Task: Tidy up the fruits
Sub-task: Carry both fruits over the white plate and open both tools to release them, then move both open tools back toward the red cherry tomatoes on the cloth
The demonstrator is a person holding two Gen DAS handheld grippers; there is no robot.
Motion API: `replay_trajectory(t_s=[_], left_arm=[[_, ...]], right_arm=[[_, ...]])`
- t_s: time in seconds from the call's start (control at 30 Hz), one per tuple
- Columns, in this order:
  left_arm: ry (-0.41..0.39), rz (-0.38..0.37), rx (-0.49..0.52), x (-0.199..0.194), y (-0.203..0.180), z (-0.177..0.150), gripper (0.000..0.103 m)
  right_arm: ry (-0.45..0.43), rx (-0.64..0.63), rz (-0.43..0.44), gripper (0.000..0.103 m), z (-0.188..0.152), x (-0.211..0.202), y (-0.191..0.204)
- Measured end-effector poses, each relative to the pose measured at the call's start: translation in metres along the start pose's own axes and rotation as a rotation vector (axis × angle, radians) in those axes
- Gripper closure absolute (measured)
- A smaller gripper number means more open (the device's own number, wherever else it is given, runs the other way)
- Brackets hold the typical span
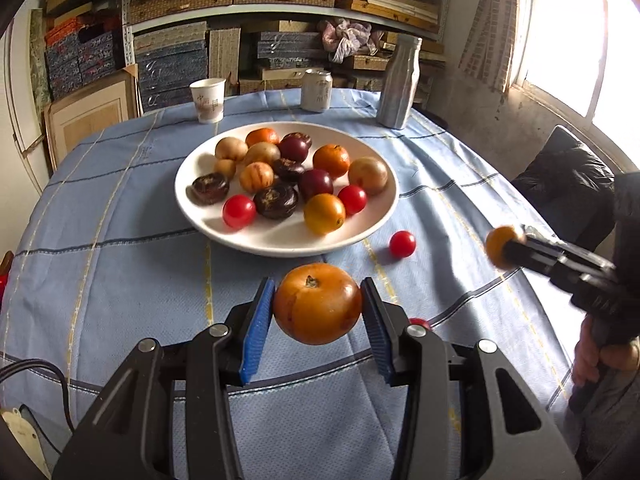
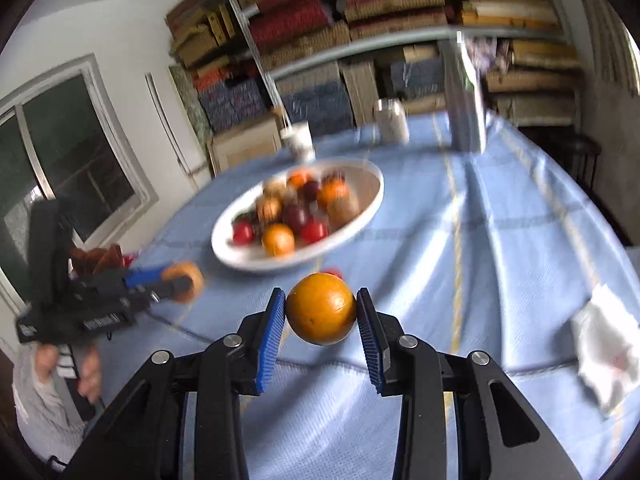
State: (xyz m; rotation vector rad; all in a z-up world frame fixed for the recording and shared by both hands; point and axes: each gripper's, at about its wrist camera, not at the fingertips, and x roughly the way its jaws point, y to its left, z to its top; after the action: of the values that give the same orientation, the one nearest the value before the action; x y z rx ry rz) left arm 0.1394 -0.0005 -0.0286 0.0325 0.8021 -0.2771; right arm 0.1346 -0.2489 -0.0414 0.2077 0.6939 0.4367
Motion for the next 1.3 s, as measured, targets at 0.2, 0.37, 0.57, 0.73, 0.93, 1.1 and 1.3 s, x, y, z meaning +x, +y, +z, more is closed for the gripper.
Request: replay_trajectory(t_s=[0.2, 0.37, 0.57, 0.73, 0.93, 1.1, 1.3], left_arm=[[-0.023, 0.044, -0.008, -0.002, 0.019, 0.025, 0.06], [-0.038, 0.064, -0.007, 0.007, 0.026, 0.059, 0.06], [-0.024, 0.054, -0.019, 0.04, 0.028, 0.078, 0.06], [0.021, 0.042, -0.014, 0.072, 0.03, 0.074, 0.06], [0.032, 0.033, -0.029, 0.092, 0.04, 0.074, 0.059], [-0.004, 0.047, -0.043, 0.086, 0.045, 0.077, 0.039], [-0.061, 0.062, -0.084, 0.053, 0.055, 0.073, 0.025]], right_arm=[[0.014, -0.035, -0.002, 0.066, 0.027, 0.011, 0.01], [-0.011, -0.085, -0.005, 0.066, 0.067, 0.022, 0.026], [0.02, -0.075, 0.013, 0.066, 0.105, 0.067, 0.032], [0.07, -0.057, 0.026, 0.066, 0.12, 0.122, 0.036], [0.111, -0.08, 0.004, 0.066, 0.122, 0.163, 0.042], [0.078, -0.094, -0.011, 0.058, 0.125, 0.157, 0.041], [-0.034, -0.082, 0.009, 0.03, 0.124, 0.089, 0.037]])
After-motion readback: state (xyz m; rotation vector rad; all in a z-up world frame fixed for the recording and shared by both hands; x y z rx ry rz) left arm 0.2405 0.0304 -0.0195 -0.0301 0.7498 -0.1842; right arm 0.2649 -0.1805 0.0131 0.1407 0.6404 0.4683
